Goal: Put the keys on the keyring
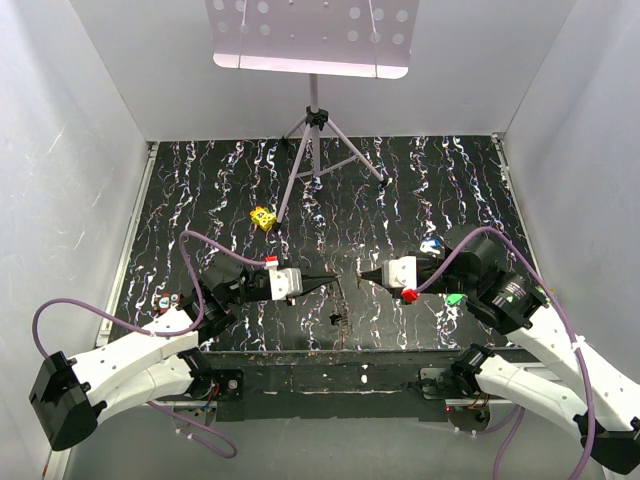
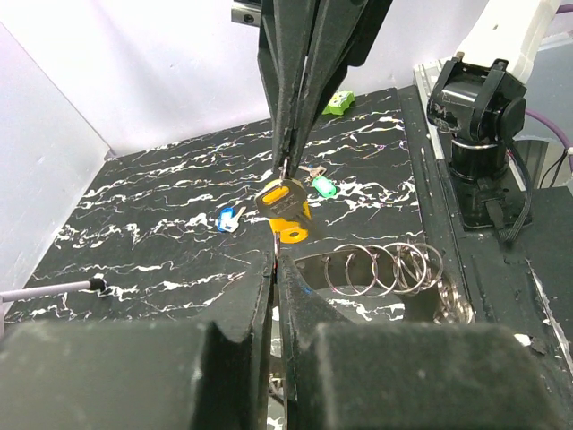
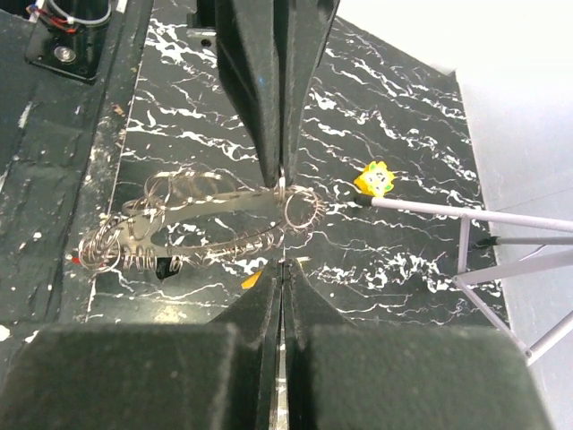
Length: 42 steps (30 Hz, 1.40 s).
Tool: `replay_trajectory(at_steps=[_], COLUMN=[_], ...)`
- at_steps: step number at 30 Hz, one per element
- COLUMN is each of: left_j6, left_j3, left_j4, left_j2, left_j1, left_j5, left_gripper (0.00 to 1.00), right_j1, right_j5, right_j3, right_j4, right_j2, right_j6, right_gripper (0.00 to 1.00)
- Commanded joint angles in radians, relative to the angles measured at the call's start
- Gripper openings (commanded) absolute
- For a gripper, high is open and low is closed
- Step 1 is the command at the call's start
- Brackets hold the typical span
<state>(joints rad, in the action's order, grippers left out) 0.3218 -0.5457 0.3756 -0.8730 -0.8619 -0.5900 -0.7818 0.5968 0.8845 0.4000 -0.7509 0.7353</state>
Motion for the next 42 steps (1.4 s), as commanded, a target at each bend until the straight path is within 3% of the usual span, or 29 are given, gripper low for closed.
replay_trajectory(at_steps=[1, 42], left_j6=[0.000, -0.012], left_j3=[0.015, 0.018], left_j4=[0.066, 0.086], left_j2=[0.032, 0.039], left_j1=[-0.006, -0.025], left_j5=[0.012, -0.011], left_gripper=[0.00, 0.00], right_j1=[-0.020, -0.089], right_j5=[-0.025, -0.006], right_j3=[-0.015, -0.030], right_j4=[-0.115, -0.164], right_j2=[-0.004, -0.047], right_j6=[-0.024, -0.051], right_gripper=[0.01, 0.01])
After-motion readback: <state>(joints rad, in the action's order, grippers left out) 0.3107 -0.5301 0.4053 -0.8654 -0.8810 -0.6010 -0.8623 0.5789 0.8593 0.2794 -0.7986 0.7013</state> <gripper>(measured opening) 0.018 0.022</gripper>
